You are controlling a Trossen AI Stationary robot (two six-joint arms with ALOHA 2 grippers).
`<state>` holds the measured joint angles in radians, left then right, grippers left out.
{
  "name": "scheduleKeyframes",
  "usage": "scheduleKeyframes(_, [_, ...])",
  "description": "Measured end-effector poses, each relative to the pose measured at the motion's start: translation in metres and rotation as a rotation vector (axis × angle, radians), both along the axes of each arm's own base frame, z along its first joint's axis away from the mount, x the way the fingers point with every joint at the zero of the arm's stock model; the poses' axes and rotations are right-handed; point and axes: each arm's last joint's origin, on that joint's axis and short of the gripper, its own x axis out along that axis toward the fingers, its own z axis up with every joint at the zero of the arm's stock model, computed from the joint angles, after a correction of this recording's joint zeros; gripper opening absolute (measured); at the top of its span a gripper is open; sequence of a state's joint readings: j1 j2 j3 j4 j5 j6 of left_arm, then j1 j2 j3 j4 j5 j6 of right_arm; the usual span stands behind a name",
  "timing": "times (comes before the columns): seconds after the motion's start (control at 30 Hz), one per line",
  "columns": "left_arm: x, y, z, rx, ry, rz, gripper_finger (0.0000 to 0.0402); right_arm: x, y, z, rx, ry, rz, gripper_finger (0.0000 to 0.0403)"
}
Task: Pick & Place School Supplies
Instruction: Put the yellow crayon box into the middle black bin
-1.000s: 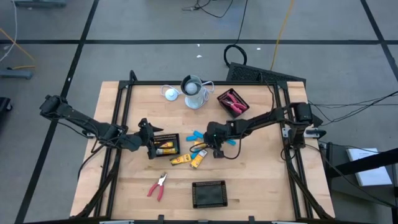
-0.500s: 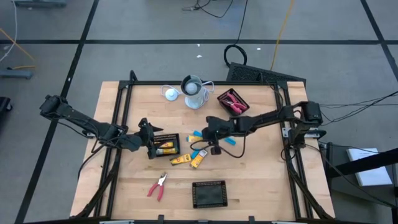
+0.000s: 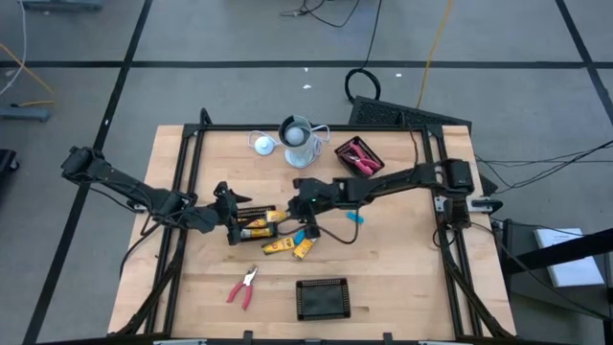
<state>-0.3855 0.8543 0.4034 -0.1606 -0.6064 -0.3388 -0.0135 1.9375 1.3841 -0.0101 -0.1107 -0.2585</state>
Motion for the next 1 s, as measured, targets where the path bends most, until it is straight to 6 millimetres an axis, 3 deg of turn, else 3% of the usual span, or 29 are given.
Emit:
scheduleKeyframes(0.37, [0.0,0.0,0.0,-0.005,0.002,-0.003,0.0296,0.046,0.003,-0.018,0.056,-0.004,0.116,0.0051])
scheduleKeyframes(1.0, [0.0,0.0,0.0,0.022,0.005,-0.008,0.0296,0.053,0.003,-0.017,0.049,-0.058,0.154,0.0055])
